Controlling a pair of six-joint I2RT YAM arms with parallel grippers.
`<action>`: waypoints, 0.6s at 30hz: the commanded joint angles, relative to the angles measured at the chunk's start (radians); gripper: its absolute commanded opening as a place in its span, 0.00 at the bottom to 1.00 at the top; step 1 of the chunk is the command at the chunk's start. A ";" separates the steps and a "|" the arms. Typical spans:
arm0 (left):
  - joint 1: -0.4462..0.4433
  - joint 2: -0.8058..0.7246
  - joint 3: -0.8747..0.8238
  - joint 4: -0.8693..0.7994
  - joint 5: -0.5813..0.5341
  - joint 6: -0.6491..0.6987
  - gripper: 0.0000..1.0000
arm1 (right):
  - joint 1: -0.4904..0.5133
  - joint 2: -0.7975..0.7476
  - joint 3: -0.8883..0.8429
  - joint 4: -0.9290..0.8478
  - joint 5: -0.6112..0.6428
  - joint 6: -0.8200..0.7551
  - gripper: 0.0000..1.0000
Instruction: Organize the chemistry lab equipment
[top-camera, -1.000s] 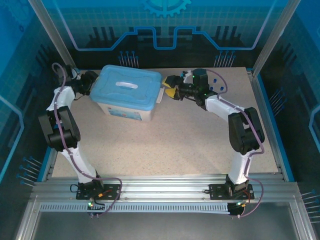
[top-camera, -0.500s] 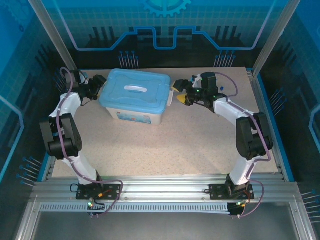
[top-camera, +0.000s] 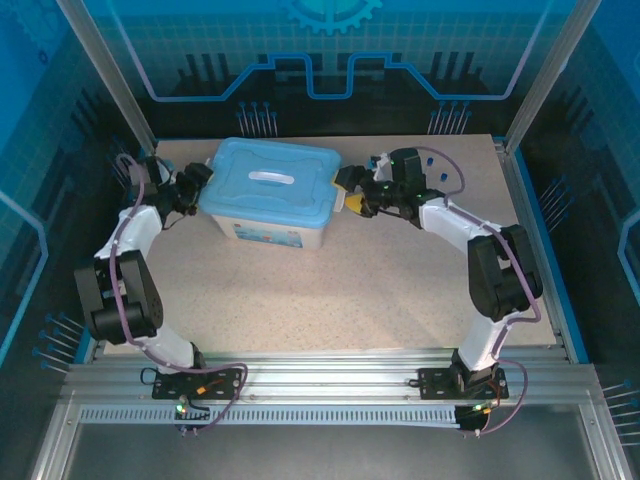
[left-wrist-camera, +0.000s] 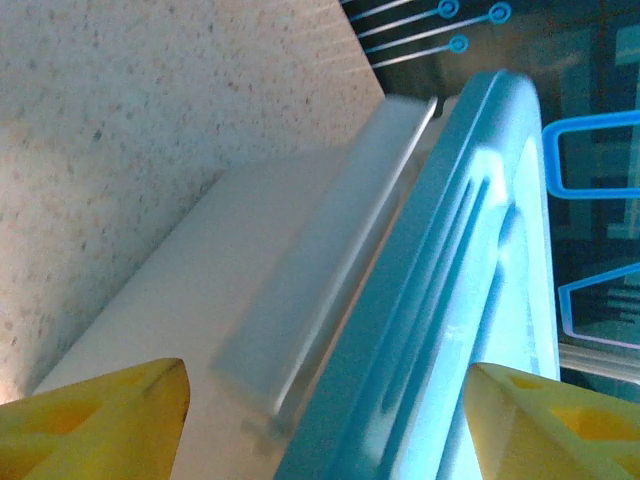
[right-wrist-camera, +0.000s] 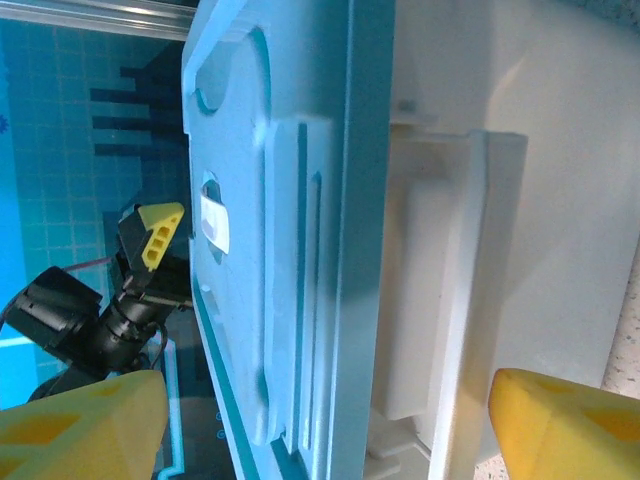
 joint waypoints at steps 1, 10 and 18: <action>-0.008 -0.078 -0.058 0.044 0.019 -0.006 0.74 | 0.018 0.026 0.024 0.010 -0.003 -0.014 0.85; -0.036 -0.127 -0.106 0.032 0.000 0.017 0.70 | 0.042 0.025 0.078 -0.050 0.031 -0.054 0.78; -0.066 -0.163 -0.150 0.039 -0.027 0.004 0.62 | 0.061 0.041 0.145 -0.127 0.069 -0.103 0.73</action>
